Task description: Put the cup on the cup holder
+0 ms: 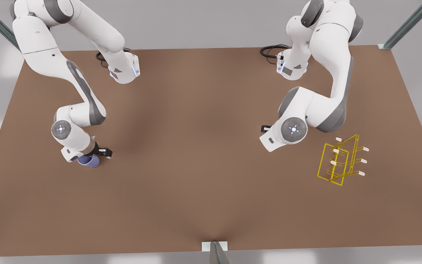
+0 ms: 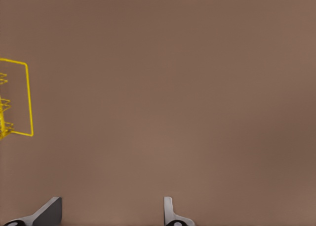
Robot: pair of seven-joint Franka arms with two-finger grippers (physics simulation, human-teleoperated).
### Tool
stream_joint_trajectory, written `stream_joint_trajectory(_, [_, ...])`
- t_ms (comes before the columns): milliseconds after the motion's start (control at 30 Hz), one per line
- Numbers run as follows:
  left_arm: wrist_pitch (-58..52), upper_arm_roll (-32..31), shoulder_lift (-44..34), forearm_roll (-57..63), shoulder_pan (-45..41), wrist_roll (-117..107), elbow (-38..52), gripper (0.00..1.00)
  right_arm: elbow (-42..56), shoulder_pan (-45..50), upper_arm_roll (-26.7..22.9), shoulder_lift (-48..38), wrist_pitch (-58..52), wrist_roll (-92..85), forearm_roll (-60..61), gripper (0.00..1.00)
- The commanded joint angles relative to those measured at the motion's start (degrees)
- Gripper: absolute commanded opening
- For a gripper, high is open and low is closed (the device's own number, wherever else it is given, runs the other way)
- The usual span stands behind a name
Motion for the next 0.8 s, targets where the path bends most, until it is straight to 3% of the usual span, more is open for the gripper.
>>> stream_joint_trajectory(0, [1.5, -0.1, 0.0, 0.9, 0.3, 0.3, -0.1, 1.00, -0.4, -1.1, 0.9, -0.1, 0.1, -1.5, -0.4, 1.00])
stream_joint_trajectory(767, [3.7, -0.4, 0.8, 2.6, -0.8, 1.0, -0.1, 1.00, -0.4, -3.7, 1.4, 3.0, 0.9, -1.6, -6.5, 1.00])
